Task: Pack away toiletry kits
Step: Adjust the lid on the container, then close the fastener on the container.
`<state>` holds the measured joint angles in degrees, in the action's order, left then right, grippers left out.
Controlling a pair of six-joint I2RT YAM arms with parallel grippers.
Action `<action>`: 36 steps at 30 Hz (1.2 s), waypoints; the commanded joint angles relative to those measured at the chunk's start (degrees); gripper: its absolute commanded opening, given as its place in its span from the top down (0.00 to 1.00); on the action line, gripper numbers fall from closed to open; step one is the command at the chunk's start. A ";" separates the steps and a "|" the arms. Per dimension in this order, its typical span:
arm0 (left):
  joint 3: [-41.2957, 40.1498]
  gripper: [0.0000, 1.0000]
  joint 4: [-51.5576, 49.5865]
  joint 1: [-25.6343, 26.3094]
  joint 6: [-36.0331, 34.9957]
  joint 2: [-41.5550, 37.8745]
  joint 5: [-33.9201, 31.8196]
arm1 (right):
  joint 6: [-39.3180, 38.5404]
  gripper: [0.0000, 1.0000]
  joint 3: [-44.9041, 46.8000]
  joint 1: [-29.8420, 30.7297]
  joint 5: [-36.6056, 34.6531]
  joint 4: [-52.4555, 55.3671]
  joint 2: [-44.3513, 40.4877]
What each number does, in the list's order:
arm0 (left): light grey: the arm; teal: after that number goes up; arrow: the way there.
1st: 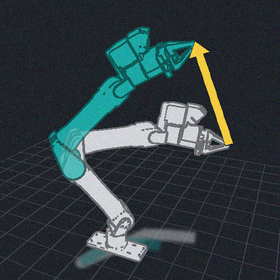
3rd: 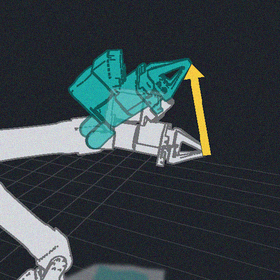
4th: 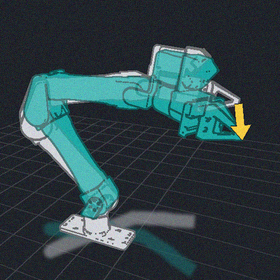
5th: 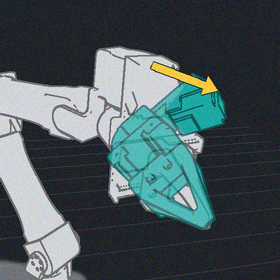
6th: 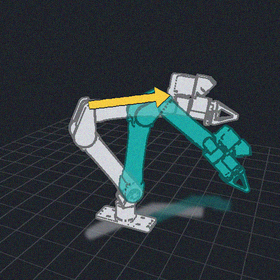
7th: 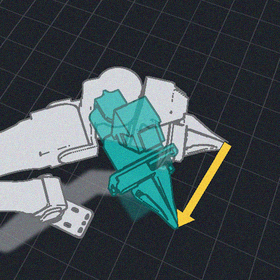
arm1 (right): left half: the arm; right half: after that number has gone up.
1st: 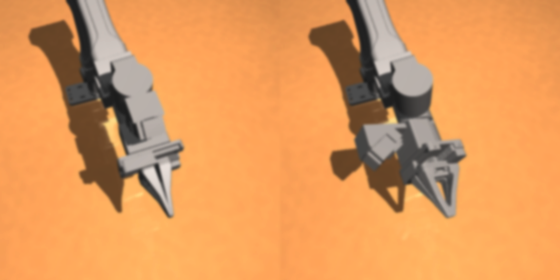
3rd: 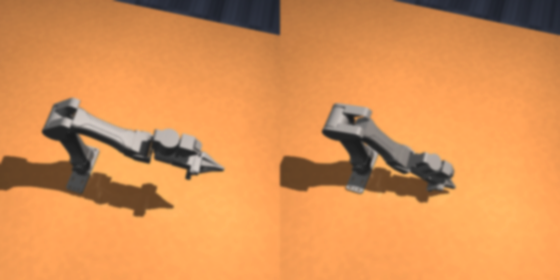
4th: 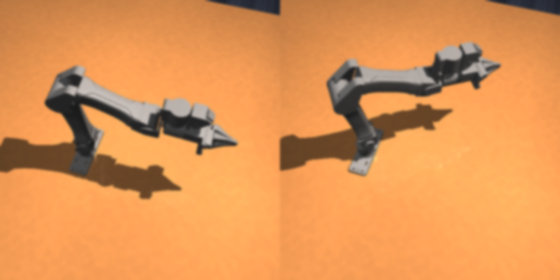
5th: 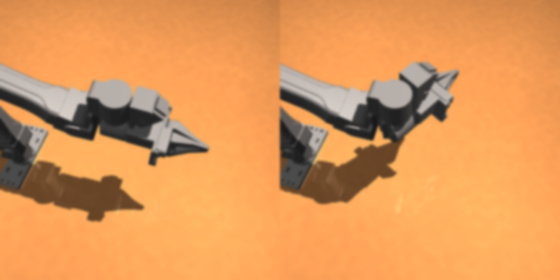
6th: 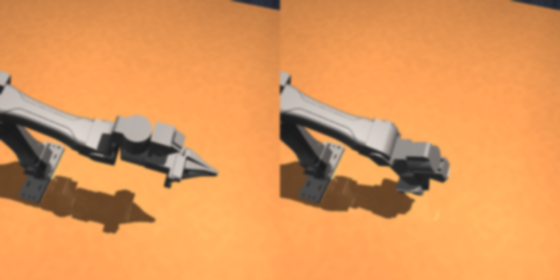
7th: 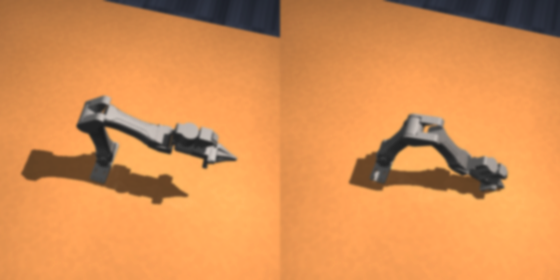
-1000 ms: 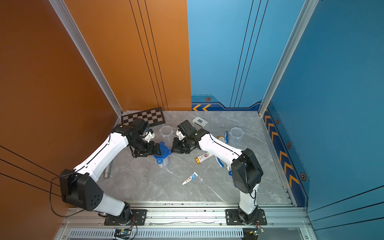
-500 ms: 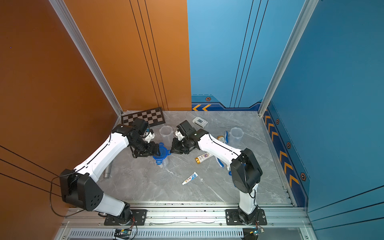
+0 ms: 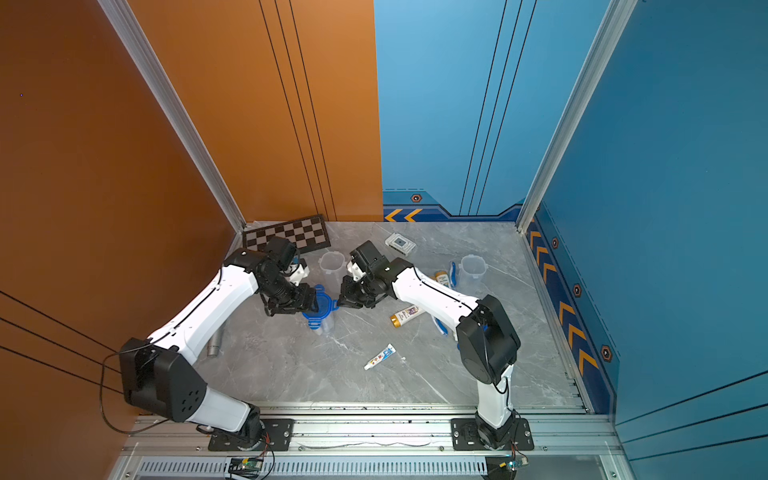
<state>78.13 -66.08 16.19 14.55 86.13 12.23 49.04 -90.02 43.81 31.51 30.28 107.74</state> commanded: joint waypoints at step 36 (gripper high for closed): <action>1.24 0.29 -1.89 0.46 -0.75 0.90 -0.54 | 6.95 0.97 1.96 -0.14 -2.15 -5.17 -0.43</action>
<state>79.42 -66.28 16.19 14.44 87.29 12.01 55.40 -88.73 44.03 30.83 26.09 107.74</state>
